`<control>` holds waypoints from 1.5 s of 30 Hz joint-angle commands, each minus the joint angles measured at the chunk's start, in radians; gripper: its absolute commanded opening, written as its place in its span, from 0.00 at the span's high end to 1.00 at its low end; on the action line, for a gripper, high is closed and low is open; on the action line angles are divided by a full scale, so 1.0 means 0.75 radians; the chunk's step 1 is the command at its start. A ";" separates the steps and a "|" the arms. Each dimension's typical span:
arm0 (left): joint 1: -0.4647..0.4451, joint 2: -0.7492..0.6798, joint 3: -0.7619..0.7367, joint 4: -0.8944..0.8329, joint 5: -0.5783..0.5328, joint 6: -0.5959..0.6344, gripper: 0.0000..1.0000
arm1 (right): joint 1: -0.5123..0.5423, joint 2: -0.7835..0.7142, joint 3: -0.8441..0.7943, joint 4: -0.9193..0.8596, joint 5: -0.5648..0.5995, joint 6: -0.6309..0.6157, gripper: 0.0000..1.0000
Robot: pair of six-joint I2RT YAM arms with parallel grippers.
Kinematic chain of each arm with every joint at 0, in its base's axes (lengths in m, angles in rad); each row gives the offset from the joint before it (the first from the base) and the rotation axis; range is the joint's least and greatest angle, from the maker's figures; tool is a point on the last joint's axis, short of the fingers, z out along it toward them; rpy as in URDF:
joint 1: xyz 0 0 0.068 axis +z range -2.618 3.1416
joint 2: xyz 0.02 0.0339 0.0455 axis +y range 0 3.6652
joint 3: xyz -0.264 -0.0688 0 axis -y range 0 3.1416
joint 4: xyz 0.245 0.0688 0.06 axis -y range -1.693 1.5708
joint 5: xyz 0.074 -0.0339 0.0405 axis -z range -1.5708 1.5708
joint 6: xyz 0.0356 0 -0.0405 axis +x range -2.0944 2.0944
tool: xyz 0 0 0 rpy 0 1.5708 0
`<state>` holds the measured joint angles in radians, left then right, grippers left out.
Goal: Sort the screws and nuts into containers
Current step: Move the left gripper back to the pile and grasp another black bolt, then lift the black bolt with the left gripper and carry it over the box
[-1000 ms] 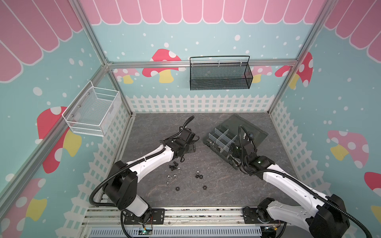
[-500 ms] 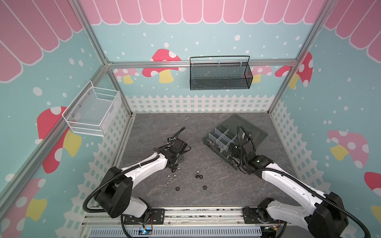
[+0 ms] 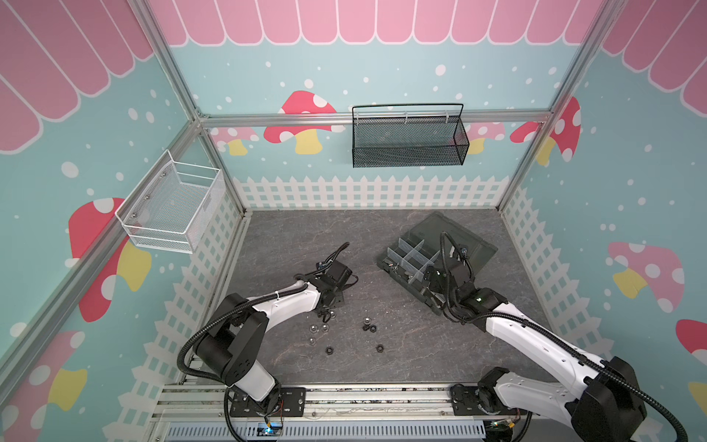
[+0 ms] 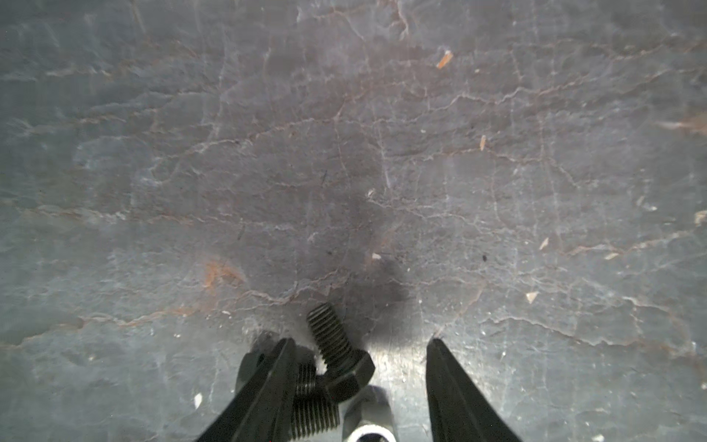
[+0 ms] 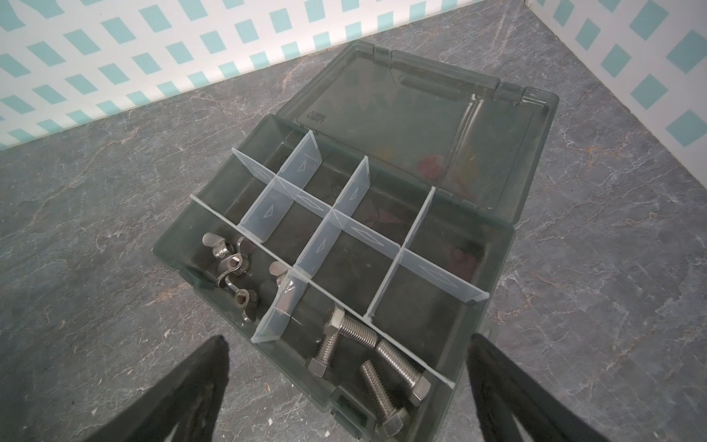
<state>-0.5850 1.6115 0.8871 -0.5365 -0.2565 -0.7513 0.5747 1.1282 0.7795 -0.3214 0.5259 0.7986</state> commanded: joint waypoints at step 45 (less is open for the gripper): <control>0.008 0.070 -0.099 -0.058 0.125 -0.088 0.67 | -0.008 -0.011 0.002 0.000 0.023 0.062 0.02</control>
<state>-0.5659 1.6310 0.8478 -0.4820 -0.2253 -0.7822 0.5747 1.1301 0.7792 -0.3214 0.5262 0.8211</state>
